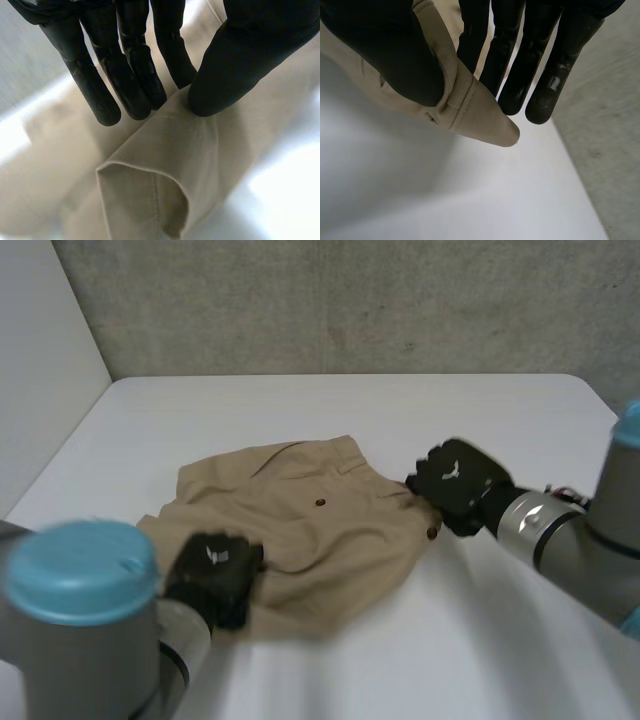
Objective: Fold the shorts.
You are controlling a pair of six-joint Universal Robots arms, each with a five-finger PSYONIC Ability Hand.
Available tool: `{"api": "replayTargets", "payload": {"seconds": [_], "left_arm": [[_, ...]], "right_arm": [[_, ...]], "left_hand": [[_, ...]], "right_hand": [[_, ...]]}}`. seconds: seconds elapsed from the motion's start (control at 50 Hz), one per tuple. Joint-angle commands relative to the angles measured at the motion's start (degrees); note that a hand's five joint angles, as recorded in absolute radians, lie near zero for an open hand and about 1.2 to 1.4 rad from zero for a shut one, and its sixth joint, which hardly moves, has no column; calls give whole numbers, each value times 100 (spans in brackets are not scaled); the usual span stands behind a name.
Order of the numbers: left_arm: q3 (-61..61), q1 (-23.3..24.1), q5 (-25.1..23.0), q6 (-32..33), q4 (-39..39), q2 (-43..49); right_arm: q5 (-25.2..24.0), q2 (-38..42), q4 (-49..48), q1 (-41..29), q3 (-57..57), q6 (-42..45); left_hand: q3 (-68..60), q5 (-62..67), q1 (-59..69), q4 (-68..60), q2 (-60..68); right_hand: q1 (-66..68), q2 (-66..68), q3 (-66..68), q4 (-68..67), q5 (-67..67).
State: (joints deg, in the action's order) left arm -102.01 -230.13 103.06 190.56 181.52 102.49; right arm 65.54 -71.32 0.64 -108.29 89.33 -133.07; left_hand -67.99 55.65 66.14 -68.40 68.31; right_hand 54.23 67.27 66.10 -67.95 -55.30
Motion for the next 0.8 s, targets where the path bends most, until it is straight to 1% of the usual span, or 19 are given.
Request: {"api": "replayTargets", "payload": {"seconds": [0.02,0.08,0.1,0.18,0.28,0.38,0.4,0.48,0.5,0.56,0.6,0.64,0.66,0.7,0.72,0.74,0.76,0.78,0.8], "left_arm": [[584,-137,-5,200,7,-1667],[804,-260,-40,376,42,-2258],[944,-356,-32,481,77,-2573],[1252,-559,-6,588,200,-3128],[1552,-673,-14,588,226,-3349],[1658,-788,-40,588,235,-3165],[1658,-788,-49,588,244,-3069],[1807,-805,-67,588,323,-2270],[1920,-805,-67,596,367,-1894],[2131,-814,-76,597,428,-1260],[2430,-840,-67,597,455,-566],[2719,-997,-76,588,455,100],[2808,-1077,-76,579,437,296],[2949,-1191,-58,570,402,648],[3037,-1218,-67,588,385,954],[3072,-1227,-76,605,367,1079],[3090,-1218,-76,614,341,1193],[3099,-1210,-76,614,315,1282],[3125,-1201,-76,614,279,1404]], "right_arm": [[37,-1197,769,1,-528,-420],[72,-1428,1051,18,-933,-649],[107,-1542,1226,27,-1248,-867],[187,-1674,1631,36,-2083,-1447],[213,-1771,2185,27,-2981,-1853],[222,-1622,2599,18,-3527,-1915],[231,-1561,2616,18,-3580,-1915],[380,-736,2634,-52,-3852,-1915],[537,-395,2652,-87,-4053,-1907],[854,82,2669,-201,-4353,-1880],[1135,591,2634,-368,-4616,-1863],[1337,1117,2617,-473,-4809,-1854],[1390,1286,2617,-483,-4854,-1854],[1487,1576,2625,-500,-4916,-1854],[1557,1821,2617,-509,-4925,-1854],[1584,1937,2617,-509,-4925,-1854],[1610,2042,2617,-509,-4916,-1845],[1637,2122,2608,-509,-4907,-1828],[1689,2279,2582,-509,-4899,-1827]], "left_hand": [[-1201,1435,1386,-1160,1169],[-1201,1435,1386,-1160,1169],[-1201,1435,1386,-1160,1169],[-1201,1435,1386,-1160,1169],[-1201,1435,1386,-1160,1169],[-1201,1435,1386,-1160,1169],[-1201,1435,1386,-1160,1169],[-1201,1435,1386,-1160,1169],[-1201,1435,1386,-1160,1169],[-1201,1435,1386,-1160,1169],[-1201,1435,1386,-1160,1169],[-1201,1435,1386,-1160,1169],[-1201,1435,1386,-1160,1169],[-1201,1435,1386,-1160,1169],[712,-478,-527,753,-744],[2496,-2262,-2312,2537,-2528],[4312,-4079,-4128,4353,-4345],[5779,-5546,-5595,5820,-5812],[5694,-5461,-5510,5735,-5726]], "right_hand": [[2577,1273,1390,-1205,-1470],[2577,1273,1390,-1205,-1470],[2577,1273,1390,-1205,-1470],[2577,1273,1390,-1205,-1470],[2577,1273,1390,-1205,-1470],[2577,1273,1390,-1205,-1470],[2577,1273,1390,-1205,-1470],[2577,1273,1390,-1205,-1470],[2577,1273,1390,-1205,-1470],[2577,1273,1390,-1205,-1470],[2577,1273,1390,-1205,-1470],[2577,1273,1390,-1205,-1470],[2300,996,1113,-928,-1192],[156,-1147,-1031,1216,951],[-2570,-3874,-3757,3942,3678],[-4229,-5533,-5417,5601,5337],[-4423,-5727,-5610,5795,5530],[-4423,-5727,-5610,5795,5530],[-4423,-5727,-5610,5795,5530]]}}
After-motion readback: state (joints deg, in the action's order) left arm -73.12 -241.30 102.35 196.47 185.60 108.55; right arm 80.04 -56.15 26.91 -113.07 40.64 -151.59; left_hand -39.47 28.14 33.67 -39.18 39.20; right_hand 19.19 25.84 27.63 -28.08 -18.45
